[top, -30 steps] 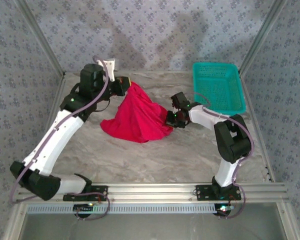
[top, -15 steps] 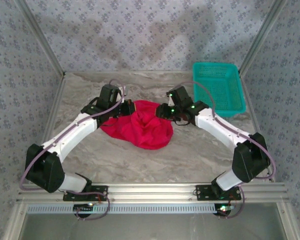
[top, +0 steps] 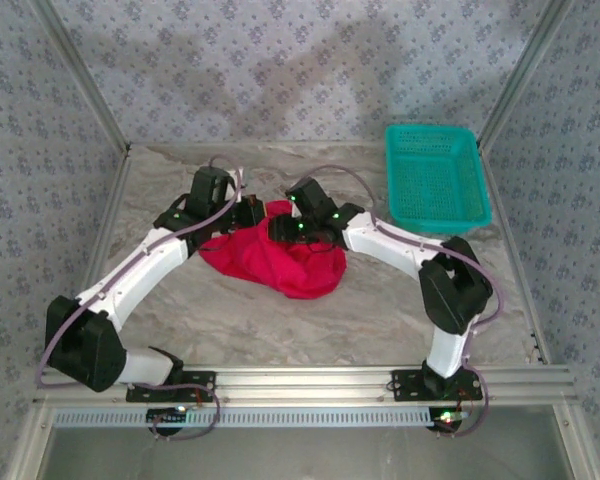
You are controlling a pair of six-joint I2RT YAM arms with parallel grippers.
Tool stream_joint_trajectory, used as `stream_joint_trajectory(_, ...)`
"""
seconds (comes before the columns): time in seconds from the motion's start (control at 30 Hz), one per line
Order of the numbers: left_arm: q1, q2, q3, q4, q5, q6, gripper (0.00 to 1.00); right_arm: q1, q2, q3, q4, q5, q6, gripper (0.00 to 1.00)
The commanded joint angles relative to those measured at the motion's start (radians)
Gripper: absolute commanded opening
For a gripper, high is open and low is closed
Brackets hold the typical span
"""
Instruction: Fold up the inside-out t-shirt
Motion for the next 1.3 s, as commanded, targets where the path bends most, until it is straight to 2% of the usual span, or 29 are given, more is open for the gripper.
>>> stream_joint_trajectory(0.0, 0.013, -0.052, 0.022, -0.005, 0.007, -0.002, 0.0, -0.022, 0.052, 0.073, 0.031, 0.117, 0.032, 0.33)
stream_joint_trajectory(0.03, 0.016, -0.057, 0.024, -0.009, 0.008, -0.001, 0.0, -0.031, 0.061, 0.088, 0.029, 0.123, 0.031, 0.22)
stream_joint_trajectory(0.13, 0.023, -0.07, 0.026, -0.019, 0.01, 0.005, 0.0, -0.05, 0.058, 0.145, -0.011, 0.135, 0.002, 0.0)
stream_joint_trajectory(0.33, 0.06, -0.064, 0.049, -0.013, 0.037, 0.012, 0.0, -0.069, -0.079, 0.227, -0.215, 0.141, -0.116, 0.0)
stream_joint_trajectory(0.53, 0.085, -0.03, 0.121, -0.007, 0.072, 0.013, 0.0, -0.08, -0.185, 0.155, -0.276, 0.078, -0.143, 0.0)
stream_joint_trajectory(0.57, 0.085, -0.026, 0.127, -0.006, 0.074, 0.012, 0.0, -0.076, -0.183, 0.134, -0.261, 0.069, -0.143, 0.04)
stream_joint_trajectory(0.67, 0.087, -0.02, 0.14, -0.011, 0.076, 0.011, 0.0, -0.067, -0.151, 0.076, -0.195, 0.039, -0.133, 0.4)
stream_joint_trajectory(0.73, 0.088, -0.022, 0.142, -0.014, 0.074, 0.011, 0.0, -0.061, -0.115, 0.054, -0.155, 0.037, -0.117, 0.54)
stream_joint_trajectory(0.83, 0.09, -0.029, 0.144, -0.018, 0.07, 0.009, 0.0, -0.052, -0.016, 0.057, -0.126, 0.047, -0.092, 0.64)
stream_joint_trajectory(0.97, 0.101, -0.047, 0.163, -0.002, 0.083, -0.009, 0.0, -0.054, 0.125, 0.053, -0.069, 0.055, -0.041, 0.66)
stream_joint_trajectory(1.0, 0.106, -0.053, 0.172, 0.003, 0.089, -0.015, 0.0, -0.059, 0.159, 0.057, -0.068, 0.066, -0.003, 0.58)
stream_joint_trajectory(1.1, 0.127, -0.069, 0.205, 0.0, 0.102, -0.019, 0.0, -0.096, 0.185, 0.042, -0.067, 0.093, 0.068, 0.1)
stream_joint_trajectory(1.13, 0.136, -0.077, 0.214, -0.004, 0.101, -0.014, 0.0, -0.112, 0.165, 0.027, -0.058, 0.084, 0.074, 0.0)
stream_joint_trajectory(1.27, 0.192, -0.096, 0.188, -0.012, 0.083, 0.004, 0.0, -0.155, 0.006, -0.015, -0.092, 0.063, 0.019, 0.0)
